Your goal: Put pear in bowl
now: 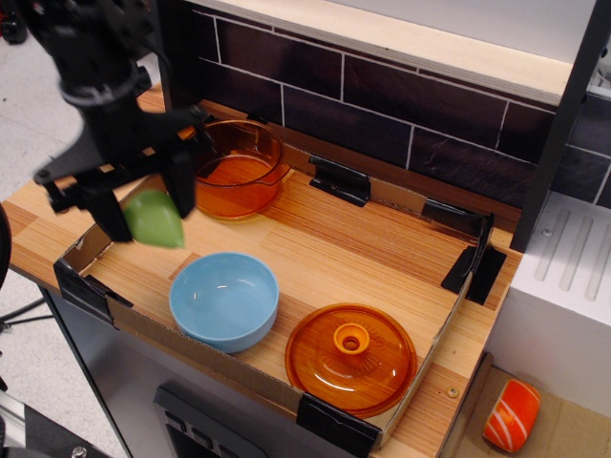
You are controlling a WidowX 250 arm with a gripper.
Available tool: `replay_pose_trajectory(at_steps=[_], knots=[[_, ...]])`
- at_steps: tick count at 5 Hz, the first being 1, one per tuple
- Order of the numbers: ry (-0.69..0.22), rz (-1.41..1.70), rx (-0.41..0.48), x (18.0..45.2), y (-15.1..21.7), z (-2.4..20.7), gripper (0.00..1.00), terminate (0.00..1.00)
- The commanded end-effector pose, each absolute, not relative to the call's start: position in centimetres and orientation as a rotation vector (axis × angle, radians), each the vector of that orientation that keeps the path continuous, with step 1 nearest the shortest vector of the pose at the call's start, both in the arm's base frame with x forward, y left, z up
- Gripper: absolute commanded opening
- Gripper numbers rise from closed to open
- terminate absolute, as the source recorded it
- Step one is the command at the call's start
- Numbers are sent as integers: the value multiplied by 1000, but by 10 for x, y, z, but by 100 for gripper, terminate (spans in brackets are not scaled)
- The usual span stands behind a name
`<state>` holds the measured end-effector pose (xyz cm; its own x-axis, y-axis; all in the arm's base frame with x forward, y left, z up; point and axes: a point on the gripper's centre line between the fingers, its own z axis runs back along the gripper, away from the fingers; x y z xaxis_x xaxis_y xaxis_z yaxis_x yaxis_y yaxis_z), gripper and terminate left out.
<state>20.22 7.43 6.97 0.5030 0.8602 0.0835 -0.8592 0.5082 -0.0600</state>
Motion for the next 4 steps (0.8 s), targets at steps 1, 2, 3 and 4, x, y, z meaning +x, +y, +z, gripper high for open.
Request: replay_pose_trajectory(at_steps=[1,2,3,4], knots=[[-83,1017,-15,194,40,64,0,0],[-99,1014,-13,195,35,60,0,0],[-97,1026,13,200,38,55,100,0],[-85,1025,22,201,41,54,100,0]])
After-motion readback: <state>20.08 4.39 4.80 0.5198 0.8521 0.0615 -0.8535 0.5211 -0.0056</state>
